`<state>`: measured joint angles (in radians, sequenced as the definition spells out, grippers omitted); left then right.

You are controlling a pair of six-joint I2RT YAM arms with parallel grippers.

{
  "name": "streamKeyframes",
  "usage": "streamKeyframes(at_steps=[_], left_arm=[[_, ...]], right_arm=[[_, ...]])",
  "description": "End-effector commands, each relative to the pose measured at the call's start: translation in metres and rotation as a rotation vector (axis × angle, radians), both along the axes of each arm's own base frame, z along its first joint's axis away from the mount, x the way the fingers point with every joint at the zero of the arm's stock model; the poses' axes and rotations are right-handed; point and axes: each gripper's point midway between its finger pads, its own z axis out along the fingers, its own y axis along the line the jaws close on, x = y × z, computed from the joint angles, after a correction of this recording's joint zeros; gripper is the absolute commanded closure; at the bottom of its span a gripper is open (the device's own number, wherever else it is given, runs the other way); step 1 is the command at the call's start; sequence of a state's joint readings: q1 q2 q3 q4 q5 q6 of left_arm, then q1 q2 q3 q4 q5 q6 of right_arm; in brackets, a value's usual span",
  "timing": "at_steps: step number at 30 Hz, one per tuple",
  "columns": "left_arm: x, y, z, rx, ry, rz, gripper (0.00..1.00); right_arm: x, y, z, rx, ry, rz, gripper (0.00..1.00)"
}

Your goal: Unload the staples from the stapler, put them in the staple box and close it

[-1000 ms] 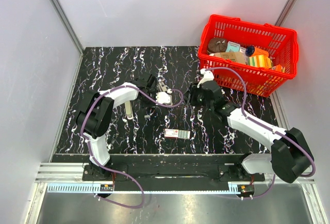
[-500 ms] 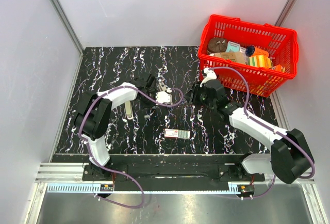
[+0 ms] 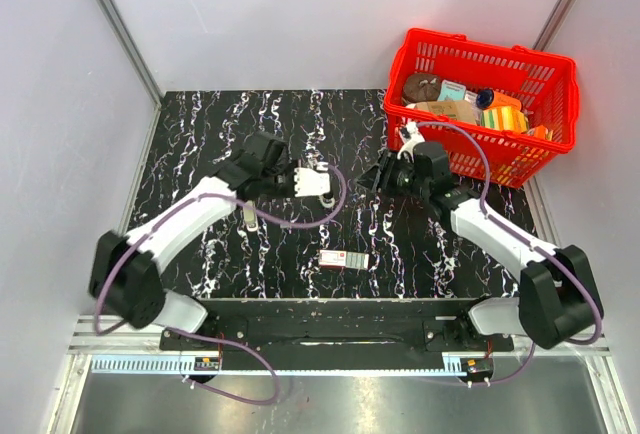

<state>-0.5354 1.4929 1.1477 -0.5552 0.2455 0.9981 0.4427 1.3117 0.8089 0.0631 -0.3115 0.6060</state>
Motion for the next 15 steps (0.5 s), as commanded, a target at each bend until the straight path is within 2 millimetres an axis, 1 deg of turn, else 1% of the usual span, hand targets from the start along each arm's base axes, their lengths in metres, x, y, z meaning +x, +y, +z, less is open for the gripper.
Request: streamKeyframes(at_steps=[1, 2, 4, 6, 9, 10, 12, 13, 15], left_arm=[[-0.028, 0.007, 0.058, 0.063, -0.242, -0.147, 1.0], [-0.035, 0.006, 0.076, 0.052, -0.297, -0.164, 1.0], [-0.049, 0.004, 0.087, 0.065, -0.341, -0.219, 1.0], [-0.057, 0.001, 0.096, 0.07, -0.406, -0.25, 1.0], [-0.067, -0.007, 0.101, 0.06, -0.494, -0.287, 1.0], [-0.07, -0.007, 0.098, 0.069, -0.518, -0.295, 1.0], [-0.076, -0.011, 0.098, 0.068, -0.576, -0.324, 1.0], [-0.08, -0.014, 0.094, 0.07, -0.594, -0.352, 1.0], [-0.083, -0.015, 0.096, 0.079, -0.662, -0.365, 1.0]], right_arm=[[0.0, 0.022, 0.043, 0.151, 0.004, 0.131, 0.49], [-0.002, 0.026, 0.047, 0.167, 0.01, 0.16, 0.49], [-0.005, 0.031, 0.057, 0.191, 0.007, 0.195, 0.49], [-0.008, 0.032, 0.067, 0.196, -0.006, 0.215, 0.48], [-0.015, 0.033, 0.079, 0.185, -0.026, 0.265, 0.46], [-0.018, 0.033, 0.084, 0.184, -0.037, 0.281, 0.46], [-0.025, 0.032, 0.084, 0.162, -0.034, 0.305, 0.46], [-0.028, 0.031, 0.086, 0.157, -0.042, 0.318, 0.46], [-0.032, 0.03, 0.084, 0.142, -0.05, 0.335, 0.46]])
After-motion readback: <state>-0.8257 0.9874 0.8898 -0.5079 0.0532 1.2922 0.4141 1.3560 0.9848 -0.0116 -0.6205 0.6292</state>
